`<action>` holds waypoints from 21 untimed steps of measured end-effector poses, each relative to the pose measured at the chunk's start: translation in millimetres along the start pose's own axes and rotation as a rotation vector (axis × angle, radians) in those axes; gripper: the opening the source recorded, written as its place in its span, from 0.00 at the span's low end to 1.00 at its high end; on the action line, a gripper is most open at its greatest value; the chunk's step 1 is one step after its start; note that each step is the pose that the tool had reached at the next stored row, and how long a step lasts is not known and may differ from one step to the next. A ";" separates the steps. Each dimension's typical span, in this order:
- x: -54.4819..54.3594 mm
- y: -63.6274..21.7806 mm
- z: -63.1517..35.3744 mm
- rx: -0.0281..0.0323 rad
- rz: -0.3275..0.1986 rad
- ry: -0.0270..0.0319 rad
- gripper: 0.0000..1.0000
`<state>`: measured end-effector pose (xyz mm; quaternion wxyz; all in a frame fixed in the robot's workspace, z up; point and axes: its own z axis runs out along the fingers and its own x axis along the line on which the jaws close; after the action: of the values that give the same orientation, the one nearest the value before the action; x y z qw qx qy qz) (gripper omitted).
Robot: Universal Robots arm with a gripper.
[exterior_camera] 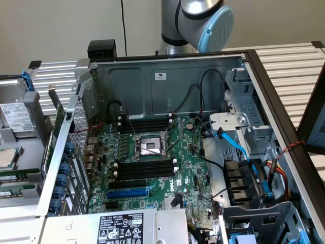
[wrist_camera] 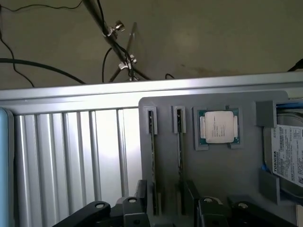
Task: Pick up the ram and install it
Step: 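Pick up the ram and move it above insertion slot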
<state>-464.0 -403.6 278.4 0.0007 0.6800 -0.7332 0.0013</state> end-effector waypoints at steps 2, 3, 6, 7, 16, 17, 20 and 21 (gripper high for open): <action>0.7 -0.1 3.6 0.0001 0.000 -0.0001 0.45; 1.2 -0.2 5.4 0.0001 0.000 -0.0001 0.45; 2.6 -1.0 11.0 0.0000 -0.001 0.0000 0.45; 2.6 -1.8 12.7 -0.0001 -0.001 0.0000 0.45; 2.5 -4.1 29.1 0.0001 -0.016 -0.0001 0.45; 2.5 -4.5 30.9 0.0001 -0.018 -0.0001 0.45; 2.3 -6.9 36.3 0.0000 -0.024 0.0000 0.45; 2.2 -8.1 38.1 0.0000 -0.026 0.0000 0.45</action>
<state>-456.1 -406.4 240.3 0.0007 0.6893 -0.7244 0.0013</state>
